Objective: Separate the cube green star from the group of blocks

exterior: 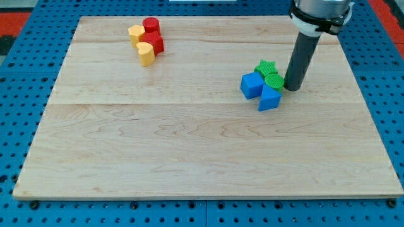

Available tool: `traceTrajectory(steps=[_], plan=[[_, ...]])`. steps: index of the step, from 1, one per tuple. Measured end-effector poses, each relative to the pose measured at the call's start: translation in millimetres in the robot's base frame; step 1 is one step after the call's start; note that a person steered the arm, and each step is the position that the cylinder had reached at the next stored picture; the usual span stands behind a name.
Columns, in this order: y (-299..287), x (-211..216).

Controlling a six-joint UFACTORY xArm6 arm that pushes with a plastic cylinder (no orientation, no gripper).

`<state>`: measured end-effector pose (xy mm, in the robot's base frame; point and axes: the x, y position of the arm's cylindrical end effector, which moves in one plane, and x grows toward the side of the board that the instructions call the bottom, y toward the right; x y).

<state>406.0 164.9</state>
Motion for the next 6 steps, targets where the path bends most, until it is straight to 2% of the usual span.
traceTrajectory(steps=[3, 4, 5, 6], plan=[[-0.3, 2.4], [-0.2, -11.6], [13.2, -54.2], [-60.4, -62.2]])
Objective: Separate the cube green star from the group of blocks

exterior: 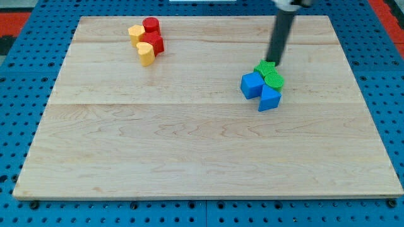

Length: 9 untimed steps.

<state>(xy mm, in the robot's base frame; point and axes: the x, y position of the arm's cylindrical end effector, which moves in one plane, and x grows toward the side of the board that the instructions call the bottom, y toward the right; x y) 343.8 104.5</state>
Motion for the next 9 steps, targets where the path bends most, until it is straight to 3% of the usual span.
traceTrajectory(steps=[2, 4, 5, 6, 8, 9], plan=[[-51.3, 98.0], [-20.0, 154.4], [31.8, 171.4], [64.5, 180.4], [55.3, 125.2], [-1.3, 113.8]])
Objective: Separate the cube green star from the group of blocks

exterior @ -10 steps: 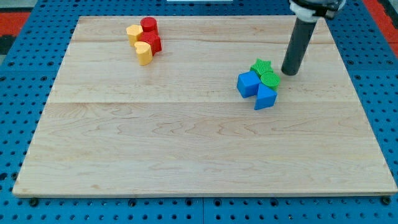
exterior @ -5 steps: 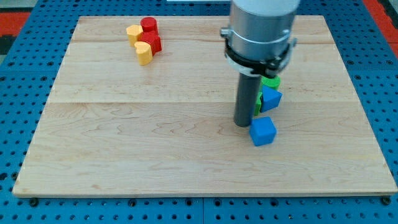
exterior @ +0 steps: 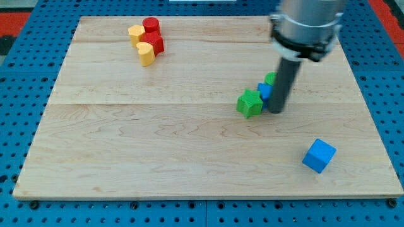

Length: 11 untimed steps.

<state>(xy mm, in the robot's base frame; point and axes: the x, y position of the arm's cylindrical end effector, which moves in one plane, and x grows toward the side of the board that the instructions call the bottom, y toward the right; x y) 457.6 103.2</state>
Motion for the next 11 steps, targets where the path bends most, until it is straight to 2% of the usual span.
traceTrajectory(steps=[1, 3, 4, 5, 6, 7, 8, 9, 11], plan=[[-72.9, -6.9], [-90.5, -65.2], [-151.9, -65.9], [-173.3, -42.8], [-168.5, -9.3], [-105.2, 9.7], [-44.8, 49.7], [-11.0, 74.7], [-7.4, 36.9]])
